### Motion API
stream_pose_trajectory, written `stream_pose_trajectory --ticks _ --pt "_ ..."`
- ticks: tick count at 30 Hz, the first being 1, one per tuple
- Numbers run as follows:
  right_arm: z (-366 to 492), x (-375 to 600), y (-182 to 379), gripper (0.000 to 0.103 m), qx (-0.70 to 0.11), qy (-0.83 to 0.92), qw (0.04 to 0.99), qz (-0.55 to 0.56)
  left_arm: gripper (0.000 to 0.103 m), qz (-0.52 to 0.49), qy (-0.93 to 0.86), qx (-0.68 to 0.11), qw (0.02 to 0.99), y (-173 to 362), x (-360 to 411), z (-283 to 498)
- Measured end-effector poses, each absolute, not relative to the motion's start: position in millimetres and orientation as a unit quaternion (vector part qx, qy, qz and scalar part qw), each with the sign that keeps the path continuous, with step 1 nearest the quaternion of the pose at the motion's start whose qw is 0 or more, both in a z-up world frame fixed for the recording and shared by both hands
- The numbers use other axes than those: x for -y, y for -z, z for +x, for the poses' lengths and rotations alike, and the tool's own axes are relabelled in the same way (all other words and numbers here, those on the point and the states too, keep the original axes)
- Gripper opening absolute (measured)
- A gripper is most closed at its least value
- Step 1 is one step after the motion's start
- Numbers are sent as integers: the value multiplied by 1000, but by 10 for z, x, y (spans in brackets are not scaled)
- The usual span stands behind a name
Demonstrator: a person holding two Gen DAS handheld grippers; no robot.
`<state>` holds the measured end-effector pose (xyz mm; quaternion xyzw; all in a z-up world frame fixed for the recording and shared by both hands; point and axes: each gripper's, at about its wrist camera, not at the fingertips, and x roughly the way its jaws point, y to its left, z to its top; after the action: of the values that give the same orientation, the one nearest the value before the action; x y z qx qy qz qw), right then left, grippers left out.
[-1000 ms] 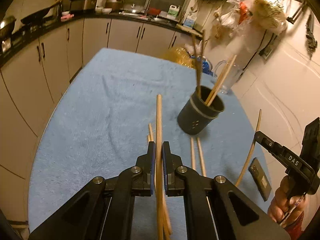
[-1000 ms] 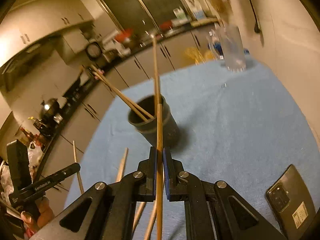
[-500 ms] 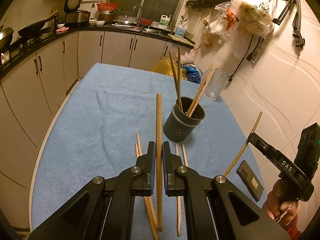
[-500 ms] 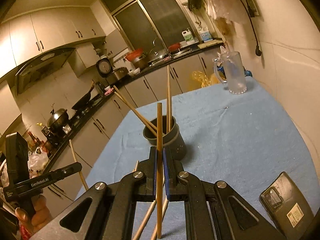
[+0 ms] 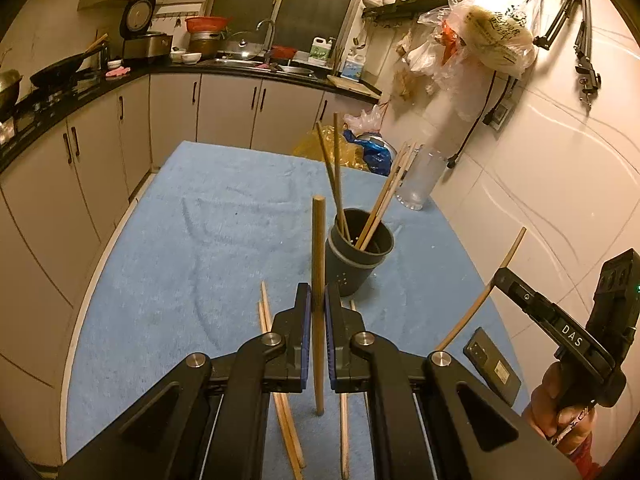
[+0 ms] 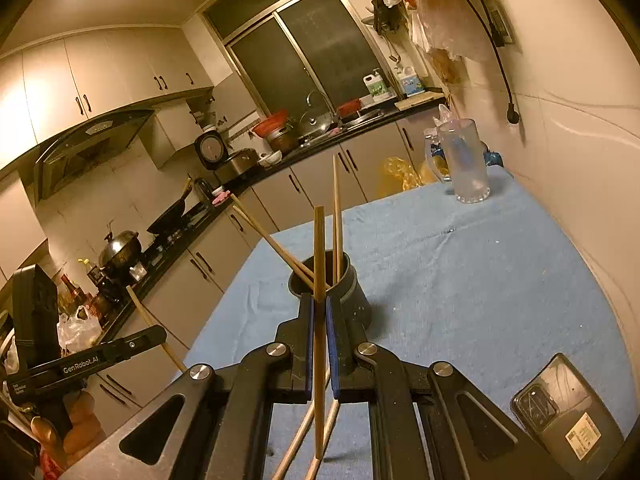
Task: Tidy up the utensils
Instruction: 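Lift both chopsticks upright and carry them over the black cup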
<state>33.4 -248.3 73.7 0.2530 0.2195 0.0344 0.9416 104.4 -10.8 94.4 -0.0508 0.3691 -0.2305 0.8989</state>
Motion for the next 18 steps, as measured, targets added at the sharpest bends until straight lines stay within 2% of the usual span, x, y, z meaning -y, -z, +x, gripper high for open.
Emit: stream_pose_trajectory --ticks 18 --pt "311 2537 -997 6 -196 -32 948 248 6 -47 239 -345 907 -1214 167 1094"
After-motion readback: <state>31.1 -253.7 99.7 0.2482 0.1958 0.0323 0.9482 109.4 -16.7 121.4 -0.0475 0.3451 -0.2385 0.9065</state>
